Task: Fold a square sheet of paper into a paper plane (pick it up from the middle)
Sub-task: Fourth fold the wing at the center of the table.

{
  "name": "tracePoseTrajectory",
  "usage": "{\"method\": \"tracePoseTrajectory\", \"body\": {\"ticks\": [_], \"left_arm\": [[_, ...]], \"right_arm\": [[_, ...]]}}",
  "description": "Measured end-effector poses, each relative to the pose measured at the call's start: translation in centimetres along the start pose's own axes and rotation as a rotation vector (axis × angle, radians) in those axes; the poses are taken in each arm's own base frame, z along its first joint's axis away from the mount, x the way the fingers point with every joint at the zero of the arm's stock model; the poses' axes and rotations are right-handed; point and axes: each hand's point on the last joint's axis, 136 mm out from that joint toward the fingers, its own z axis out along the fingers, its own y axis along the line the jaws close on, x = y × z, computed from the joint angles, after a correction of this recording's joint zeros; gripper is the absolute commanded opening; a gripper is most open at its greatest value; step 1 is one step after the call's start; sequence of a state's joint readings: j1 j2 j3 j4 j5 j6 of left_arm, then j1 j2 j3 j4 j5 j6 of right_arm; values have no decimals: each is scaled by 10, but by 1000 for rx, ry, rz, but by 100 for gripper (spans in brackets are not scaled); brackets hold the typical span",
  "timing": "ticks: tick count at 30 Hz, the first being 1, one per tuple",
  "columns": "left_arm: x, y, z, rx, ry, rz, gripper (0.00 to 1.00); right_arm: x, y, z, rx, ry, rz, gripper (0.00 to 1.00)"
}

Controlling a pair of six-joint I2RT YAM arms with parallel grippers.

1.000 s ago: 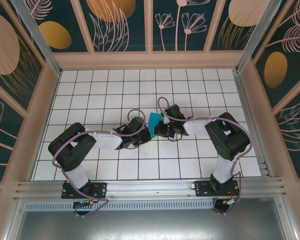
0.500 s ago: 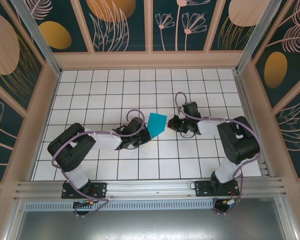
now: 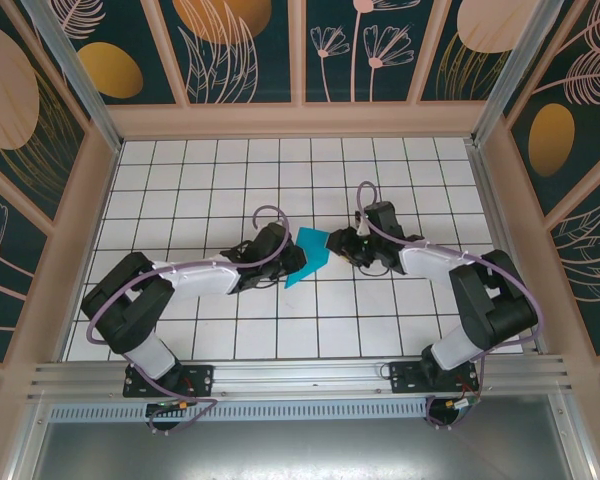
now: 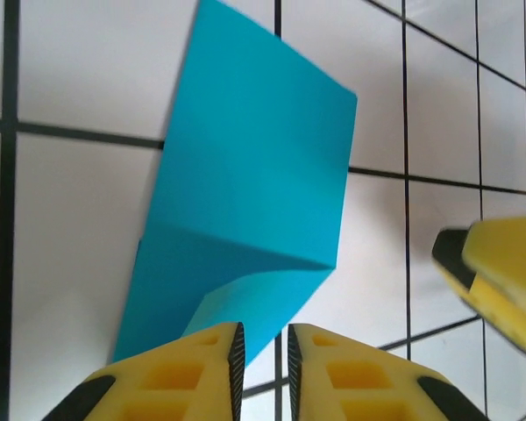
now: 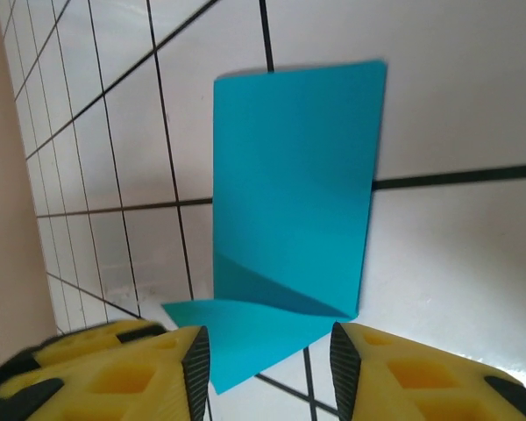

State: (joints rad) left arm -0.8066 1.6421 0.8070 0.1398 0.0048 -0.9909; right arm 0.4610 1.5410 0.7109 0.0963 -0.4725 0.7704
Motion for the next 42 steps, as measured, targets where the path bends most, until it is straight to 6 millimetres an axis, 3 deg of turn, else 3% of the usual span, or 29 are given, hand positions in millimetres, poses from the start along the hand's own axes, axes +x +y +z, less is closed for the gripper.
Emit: {"method": "tracePoseTrajectory", "body": {"ticks": [5,9,15,29,42], "left_arm": [[-14,-1,10,-52,-38,25,8],[-10,9,25,-97,-24,35,0],[1,29,35,-166,7,38,0],[1,34,36,-184,3,39,0],[2,35,36,-186,5,39,0]], "right_arm": [[10,4,6,-3,26,11,47],[13,-1,11,11,40,39,47],[16,-8,16,30,53,77,46],[28,-25,31,76,102,106,42],[26,-18,37,42,108,112,33]]}}
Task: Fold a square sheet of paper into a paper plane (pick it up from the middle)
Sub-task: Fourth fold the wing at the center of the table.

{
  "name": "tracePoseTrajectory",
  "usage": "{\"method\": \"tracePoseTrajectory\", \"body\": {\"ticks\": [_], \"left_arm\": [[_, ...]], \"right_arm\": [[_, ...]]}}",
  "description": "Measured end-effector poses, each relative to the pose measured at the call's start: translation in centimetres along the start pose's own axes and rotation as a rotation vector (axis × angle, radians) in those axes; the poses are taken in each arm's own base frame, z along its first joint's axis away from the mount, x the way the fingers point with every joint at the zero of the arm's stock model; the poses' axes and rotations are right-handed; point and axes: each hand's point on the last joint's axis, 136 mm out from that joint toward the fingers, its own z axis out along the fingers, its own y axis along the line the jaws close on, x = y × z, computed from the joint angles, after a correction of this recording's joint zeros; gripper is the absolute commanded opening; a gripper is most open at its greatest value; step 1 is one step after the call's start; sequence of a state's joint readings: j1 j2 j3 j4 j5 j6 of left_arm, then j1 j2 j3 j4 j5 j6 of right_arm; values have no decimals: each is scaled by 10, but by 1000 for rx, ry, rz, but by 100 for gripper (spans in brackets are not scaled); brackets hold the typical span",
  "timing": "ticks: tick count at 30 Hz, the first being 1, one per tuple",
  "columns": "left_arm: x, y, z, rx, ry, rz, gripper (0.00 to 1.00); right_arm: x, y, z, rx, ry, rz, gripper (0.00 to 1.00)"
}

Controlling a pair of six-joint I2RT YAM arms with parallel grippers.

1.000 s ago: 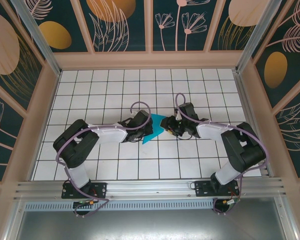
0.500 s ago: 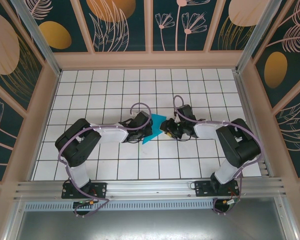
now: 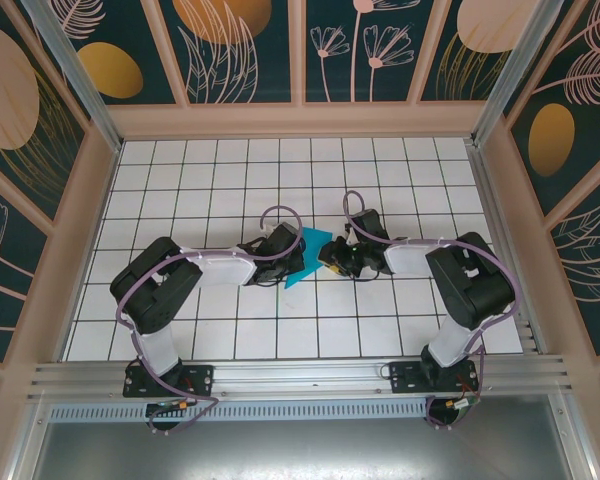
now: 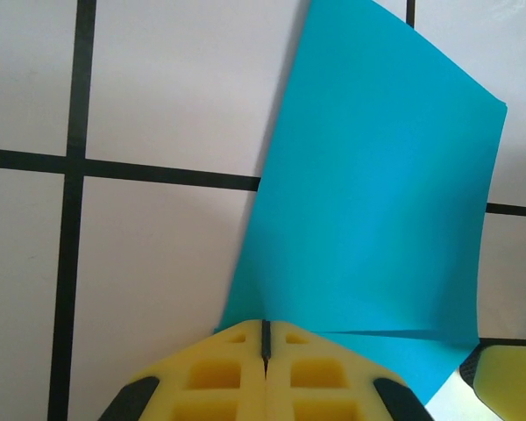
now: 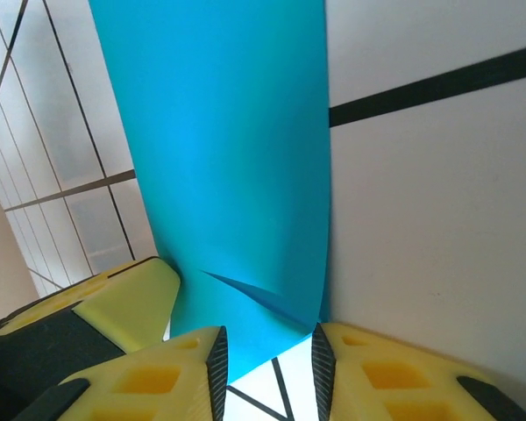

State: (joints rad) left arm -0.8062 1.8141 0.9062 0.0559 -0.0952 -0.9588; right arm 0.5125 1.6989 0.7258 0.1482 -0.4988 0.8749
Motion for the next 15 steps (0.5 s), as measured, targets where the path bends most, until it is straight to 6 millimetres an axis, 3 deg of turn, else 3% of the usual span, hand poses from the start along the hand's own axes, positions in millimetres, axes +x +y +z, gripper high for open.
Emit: {"method": "tracePoseTrajectory", "body": {"ticks": [15], "left_arm": [[0,0,0,0,1,0,1]], "right_arm": [[2,26,-1,-124,28,-2,29]]}}
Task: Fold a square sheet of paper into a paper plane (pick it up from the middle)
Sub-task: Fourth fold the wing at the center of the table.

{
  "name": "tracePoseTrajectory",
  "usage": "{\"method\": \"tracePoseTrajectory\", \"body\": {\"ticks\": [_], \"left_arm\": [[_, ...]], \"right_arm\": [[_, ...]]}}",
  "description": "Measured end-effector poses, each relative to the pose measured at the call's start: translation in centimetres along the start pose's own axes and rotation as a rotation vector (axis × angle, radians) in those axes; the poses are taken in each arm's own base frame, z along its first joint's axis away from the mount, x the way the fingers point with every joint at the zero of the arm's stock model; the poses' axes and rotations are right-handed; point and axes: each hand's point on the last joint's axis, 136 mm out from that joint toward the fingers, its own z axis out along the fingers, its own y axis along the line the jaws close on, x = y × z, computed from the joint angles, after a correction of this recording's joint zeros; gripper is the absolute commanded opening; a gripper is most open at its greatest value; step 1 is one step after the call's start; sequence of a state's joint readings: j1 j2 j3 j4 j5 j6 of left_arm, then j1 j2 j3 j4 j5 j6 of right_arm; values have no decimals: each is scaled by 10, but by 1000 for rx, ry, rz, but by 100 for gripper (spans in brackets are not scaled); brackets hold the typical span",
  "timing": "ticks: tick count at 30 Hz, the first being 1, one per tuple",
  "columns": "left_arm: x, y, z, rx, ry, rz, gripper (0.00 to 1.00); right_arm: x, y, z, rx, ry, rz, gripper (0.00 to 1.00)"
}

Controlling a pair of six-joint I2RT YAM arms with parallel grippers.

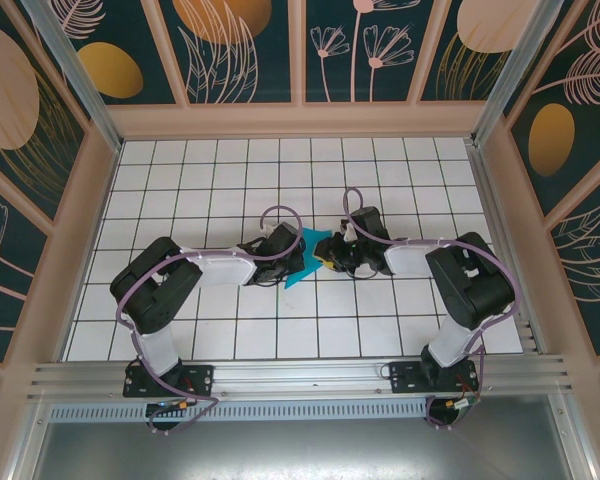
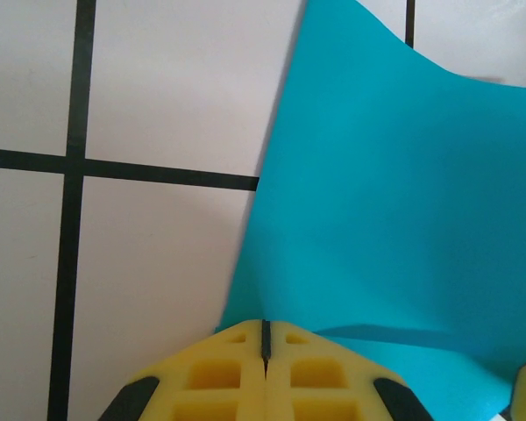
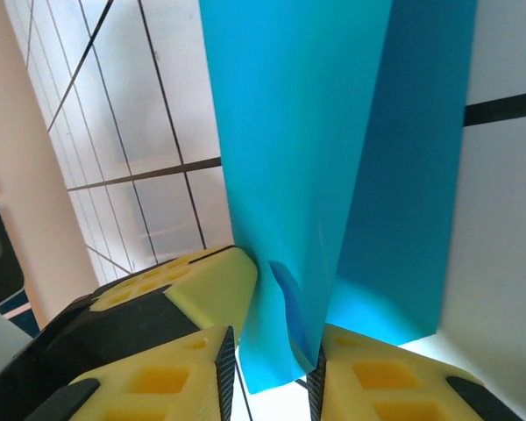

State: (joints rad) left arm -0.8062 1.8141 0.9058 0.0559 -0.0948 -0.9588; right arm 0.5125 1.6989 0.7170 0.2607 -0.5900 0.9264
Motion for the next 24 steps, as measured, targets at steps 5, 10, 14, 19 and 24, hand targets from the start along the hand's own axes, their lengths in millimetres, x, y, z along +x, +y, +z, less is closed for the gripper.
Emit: {"method": "tracePoseTrajectory", "body": {"ticks": [5,10,14,19,24], "left_arm": [[0,0,0,-2,2,2,3],[-2,-3,-7,-4,7,18,8],[-13,-16,-20,30,-18,31,12],[-27,-32,-45,89,-61,36,16],[-40,-45,-76,169,-123,52,32]], "right_arm": [[6,0,3,-19,40,-10,26],[11,-11,9,7,85,-25,20],[9,-14,12,13,92,-32,12],[6,-14,12,14,85,-28,4],[0,-9,4,20,46,-34,3]]}}
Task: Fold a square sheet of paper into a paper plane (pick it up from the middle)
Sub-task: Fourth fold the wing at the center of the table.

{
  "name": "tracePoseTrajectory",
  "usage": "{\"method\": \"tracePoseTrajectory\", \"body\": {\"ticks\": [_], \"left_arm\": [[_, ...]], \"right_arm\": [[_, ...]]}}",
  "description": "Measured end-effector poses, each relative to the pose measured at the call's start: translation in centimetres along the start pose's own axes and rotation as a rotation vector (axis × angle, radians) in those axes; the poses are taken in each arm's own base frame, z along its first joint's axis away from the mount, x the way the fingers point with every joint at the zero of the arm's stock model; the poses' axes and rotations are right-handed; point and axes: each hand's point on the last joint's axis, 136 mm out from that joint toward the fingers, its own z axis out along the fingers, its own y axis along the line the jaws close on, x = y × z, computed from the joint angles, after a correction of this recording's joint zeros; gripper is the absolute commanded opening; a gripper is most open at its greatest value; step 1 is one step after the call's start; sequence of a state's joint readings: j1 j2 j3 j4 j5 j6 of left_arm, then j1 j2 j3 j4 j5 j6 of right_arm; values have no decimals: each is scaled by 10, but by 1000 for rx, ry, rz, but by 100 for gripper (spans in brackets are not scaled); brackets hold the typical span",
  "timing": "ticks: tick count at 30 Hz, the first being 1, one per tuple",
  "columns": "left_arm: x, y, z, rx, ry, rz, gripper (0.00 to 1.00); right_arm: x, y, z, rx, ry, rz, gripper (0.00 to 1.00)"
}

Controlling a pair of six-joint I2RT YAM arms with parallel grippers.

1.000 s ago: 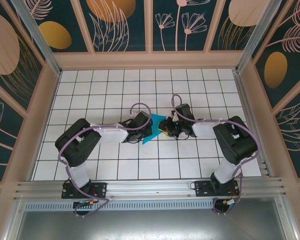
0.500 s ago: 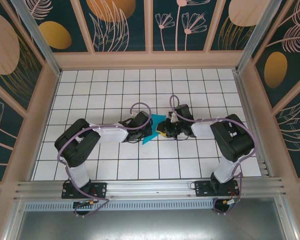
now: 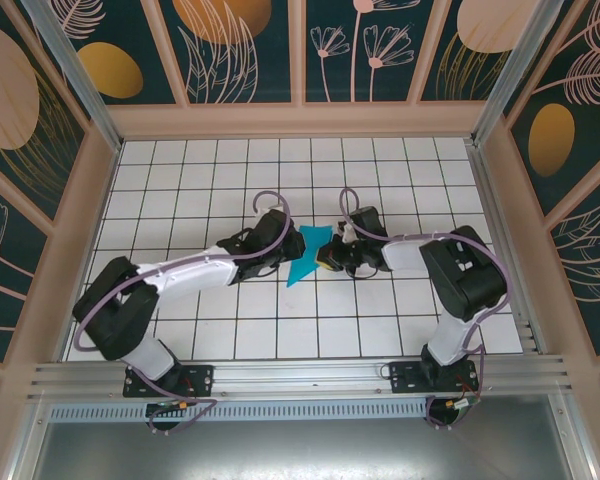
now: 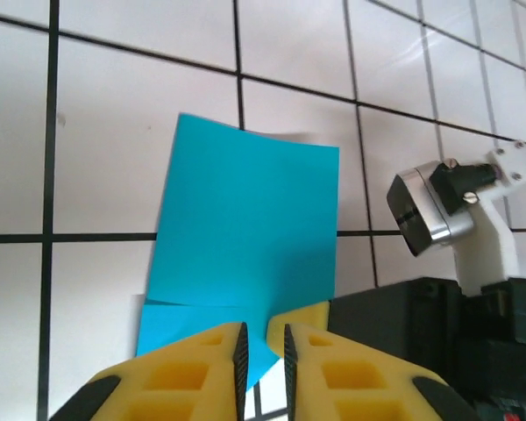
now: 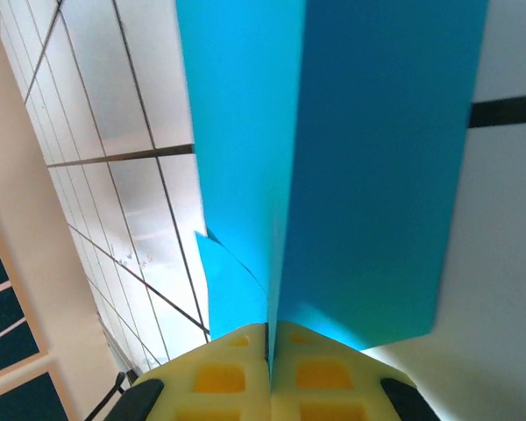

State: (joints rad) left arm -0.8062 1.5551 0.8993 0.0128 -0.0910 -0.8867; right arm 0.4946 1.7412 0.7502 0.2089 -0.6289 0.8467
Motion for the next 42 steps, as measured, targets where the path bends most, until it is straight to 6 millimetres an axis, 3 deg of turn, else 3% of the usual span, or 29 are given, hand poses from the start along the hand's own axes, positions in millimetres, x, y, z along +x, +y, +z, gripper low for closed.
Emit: {"method": "tracePoseTrajectory", "body": {"ticks": [4,9,17,21,29,42], "left_arm": [[1,1,-14,53,-34,19,37],[14,10,-11,74,-26,73,41],[26,24,-11,126,-74,193,85],[30,28,-13,156,-115,287,98],[22,8,-18,219,-225,557,94],[34,6,20,138,-218,938,74]], "right_arm": [[-6,14,-15,-1,-50,-12,2],[-13,22,-23,21,-97,22,0],[-16,18,-22,60,-132,113,0],[-21,27,-23,47,-144,132,0],[-25,32,-23,47,-145,142,0],[-22,29,-22,60,-131,153,0]]}}
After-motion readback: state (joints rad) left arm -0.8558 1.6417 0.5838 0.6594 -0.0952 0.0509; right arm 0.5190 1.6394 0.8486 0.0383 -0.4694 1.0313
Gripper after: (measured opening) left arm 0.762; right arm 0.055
